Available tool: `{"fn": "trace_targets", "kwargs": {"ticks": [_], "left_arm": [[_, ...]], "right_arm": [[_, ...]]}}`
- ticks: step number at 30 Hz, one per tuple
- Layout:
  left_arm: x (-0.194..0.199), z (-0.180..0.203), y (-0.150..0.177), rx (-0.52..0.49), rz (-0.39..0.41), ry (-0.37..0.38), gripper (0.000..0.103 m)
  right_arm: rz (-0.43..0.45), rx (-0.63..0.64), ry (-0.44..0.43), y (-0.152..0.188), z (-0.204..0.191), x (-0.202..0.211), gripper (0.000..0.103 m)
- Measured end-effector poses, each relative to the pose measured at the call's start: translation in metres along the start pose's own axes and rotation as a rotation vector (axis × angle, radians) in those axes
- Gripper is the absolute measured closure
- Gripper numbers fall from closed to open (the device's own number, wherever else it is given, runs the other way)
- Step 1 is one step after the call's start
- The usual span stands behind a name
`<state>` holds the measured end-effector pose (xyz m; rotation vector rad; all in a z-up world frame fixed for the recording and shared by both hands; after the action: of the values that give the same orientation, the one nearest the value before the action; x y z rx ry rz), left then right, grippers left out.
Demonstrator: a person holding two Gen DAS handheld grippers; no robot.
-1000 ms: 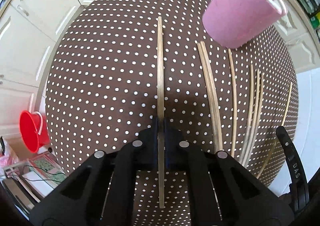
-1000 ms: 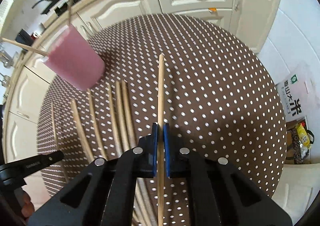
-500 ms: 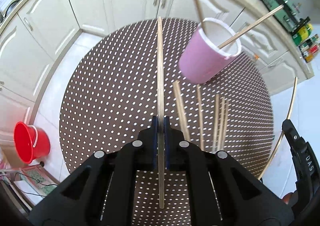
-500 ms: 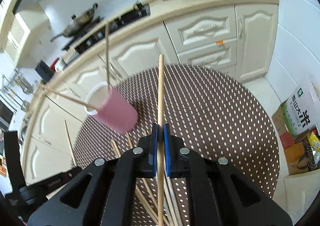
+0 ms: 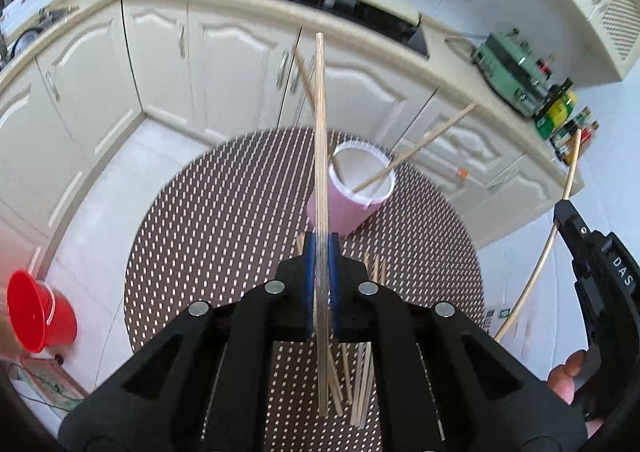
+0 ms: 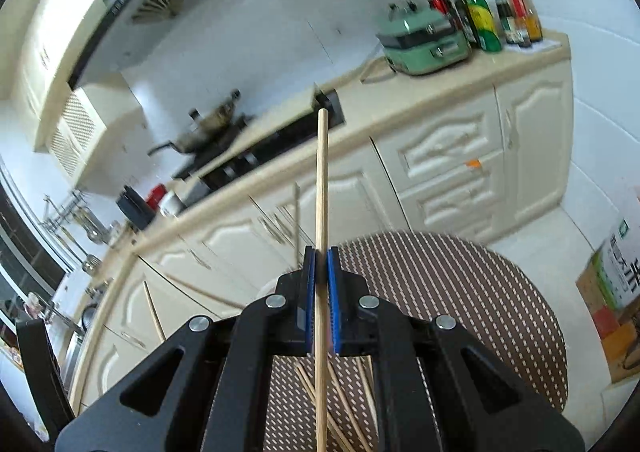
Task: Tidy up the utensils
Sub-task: 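Raise the chopstick in the left gripper over the cup while the right raises its own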
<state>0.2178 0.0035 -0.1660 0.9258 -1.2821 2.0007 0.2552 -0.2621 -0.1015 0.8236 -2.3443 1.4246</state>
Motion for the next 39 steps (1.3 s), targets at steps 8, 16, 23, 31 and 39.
{"fn": "trace_targets", "kwargs": {"ticks": [8,16,23,31,39], "left_arm": [[0.027,0.018,-0.037,-0.007,0.134,0.040,0.097],[0.046,0.041,-0.067,-0.031,0.229,0.079,0.097],[0.045,0.063,-0.093,-0.080,0.255,0.119,0.097],[0.022,0.078,-0.127,-0.136,0.289,0.139,0.097],[-0.038,0.065,-0.139,-0.148,0.266,0.127,0.097]], "right_arm": [[0.110,0.043,-0.079,-0.037,-0.030,0.011,0.098],[0.179,0.095,-0.127,-0.068,-0.053,0.010,0.098],[0.188,0.133,-0.166,-0.087,-0.060,-0.012,0.098],[0.156,0.156,-0.199,-0.089,-0.061,-0.059,0.098],[0.097,0.165,-0.219,-0.064,-0.050,-0.119,0.098]]}}
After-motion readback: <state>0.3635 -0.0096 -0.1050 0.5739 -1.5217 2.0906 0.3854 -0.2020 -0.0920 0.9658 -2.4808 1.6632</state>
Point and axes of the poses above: each gripper's, at about its wrist camera, not at the fingertips, and x roughly against the way its jaws point, z to its right, y to its underside, the point moved 1 cm from there along -x, roughly the way its jaws point, and after that the axes turned 3 degrees about -z, right-handed, at the moved point
